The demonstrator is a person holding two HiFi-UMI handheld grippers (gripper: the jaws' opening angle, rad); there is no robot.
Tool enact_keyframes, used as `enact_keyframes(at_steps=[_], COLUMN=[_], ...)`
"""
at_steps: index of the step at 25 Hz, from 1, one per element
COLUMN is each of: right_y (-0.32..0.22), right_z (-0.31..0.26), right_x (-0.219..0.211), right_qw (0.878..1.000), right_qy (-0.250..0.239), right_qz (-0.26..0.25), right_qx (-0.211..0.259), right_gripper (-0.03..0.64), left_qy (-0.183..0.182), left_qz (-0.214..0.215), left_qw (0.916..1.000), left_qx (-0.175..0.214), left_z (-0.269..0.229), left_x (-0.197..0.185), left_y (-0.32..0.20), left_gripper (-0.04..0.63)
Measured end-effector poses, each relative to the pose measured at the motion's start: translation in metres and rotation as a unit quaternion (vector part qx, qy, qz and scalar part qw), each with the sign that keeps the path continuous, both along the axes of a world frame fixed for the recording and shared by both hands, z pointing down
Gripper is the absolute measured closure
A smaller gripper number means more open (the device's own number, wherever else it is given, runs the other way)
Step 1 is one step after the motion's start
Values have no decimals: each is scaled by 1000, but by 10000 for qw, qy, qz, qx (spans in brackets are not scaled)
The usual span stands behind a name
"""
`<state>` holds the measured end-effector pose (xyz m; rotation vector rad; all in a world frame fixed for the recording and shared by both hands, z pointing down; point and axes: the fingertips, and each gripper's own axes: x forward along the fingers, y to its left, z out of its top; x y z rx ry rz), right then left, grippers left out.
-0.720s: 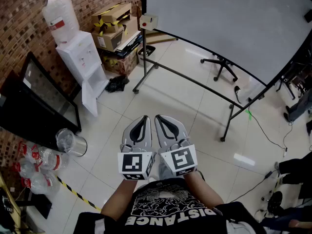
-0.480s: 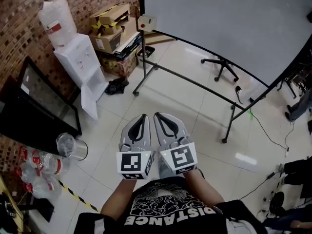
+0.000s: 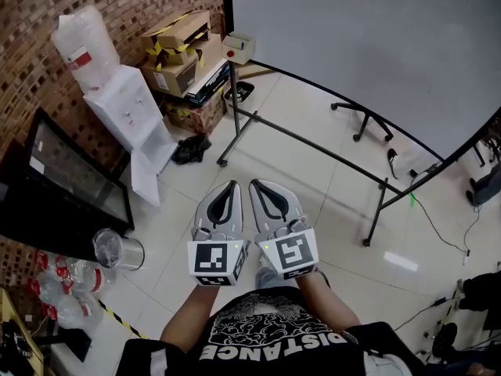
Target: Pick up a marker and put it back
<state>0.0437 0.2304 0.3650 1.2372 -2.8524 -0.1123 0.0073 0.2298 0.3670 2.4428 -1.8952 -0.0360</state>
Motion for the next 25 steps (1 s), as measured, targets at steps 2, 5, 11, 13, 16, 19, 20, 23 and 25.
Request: enact_keyframes(at_steps=[2, 5, 11, 13, 16, 19, 20, 23, 25], right_y=[-19, -45, -95, -108, -126, -142, -147, -159, -167], right_z=[1, 1, 0, -1, -1, -2, -3, -3, -1], right_x=[2, 6, 17, 19, 22, 22, 22, 22, 21], right_qw=[10000, 10000, 9998, 9996, 9994, 9991, 9991, 9991, 9990], right_qy=[2, -6, -118, -148, -178, -224, -229, -227, -230], right_qz=[-23, -70, -181, -230, -301, -350, -357, -367, -367], right_qx=[-26, -42, -56, -56, -58, -69, -66, -41, -59], right_gripper=[617, 617, 617, 617, 617, 617, 617, 617, 617], left_qy=[-8, -27, -136, -162, -201, -236, -250, -267, -255], left_qz=[13, 2, -23, -35, -61, -116, -129, -171, -184], left_qw=[10000, 10000, 9998, 9997, 9996, 9996, 9995, 9993, 9993], left_qx=[-10, -32, -148, -159, -161, -139, -136, -181, -212], left_z=[0, 2, 6, 6, 5, 3, 2, 5, 8], left_x=[4, 8, 25, 30, 34, 34, 34, 32, 30], left_y=[-19, -46, -95, -109, -128, -143, -147, -158, -166], left_gripper=[591, 591, 591, 591, 591, 591, 591, 591, 591])
